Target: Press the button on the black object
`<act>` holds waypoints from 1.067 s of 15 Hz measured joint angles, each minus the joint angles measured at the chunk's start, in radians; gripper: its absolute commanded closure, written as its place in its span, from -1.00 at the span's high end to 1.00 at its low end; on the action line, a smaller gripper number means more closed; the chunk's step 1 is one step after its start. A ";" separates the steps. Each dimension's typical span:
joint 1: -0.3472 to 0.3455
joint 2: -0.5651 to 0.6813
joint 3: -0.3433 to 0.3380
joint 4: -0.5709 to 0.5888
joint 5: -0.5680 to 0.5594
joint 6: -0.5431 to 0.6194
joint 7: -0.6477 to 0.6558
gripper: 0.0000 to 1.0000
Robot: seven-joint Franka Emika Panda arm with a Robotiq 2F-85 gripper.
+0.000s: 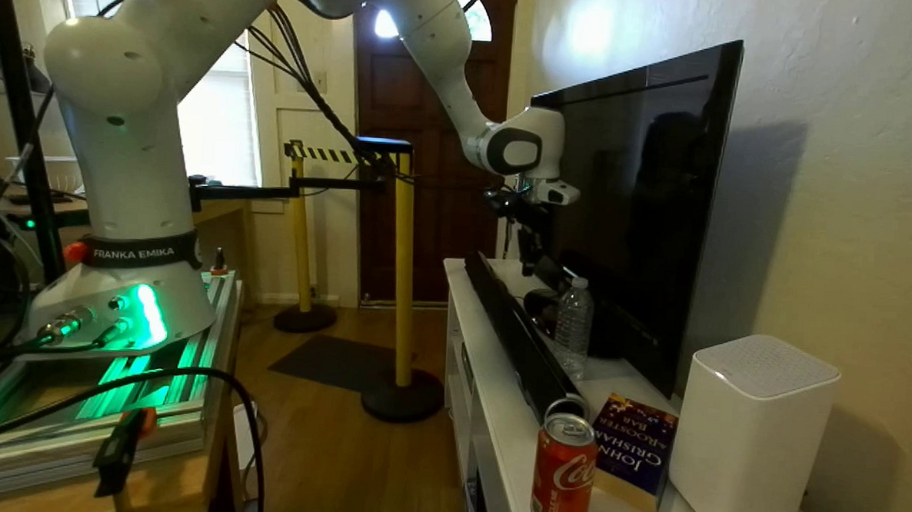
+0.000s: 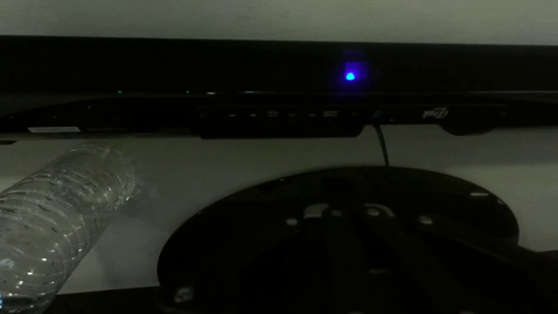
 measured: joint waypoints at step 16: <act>0.051 -0.336 0.003 -0.185 -0.083 -0.343 0.324 1.00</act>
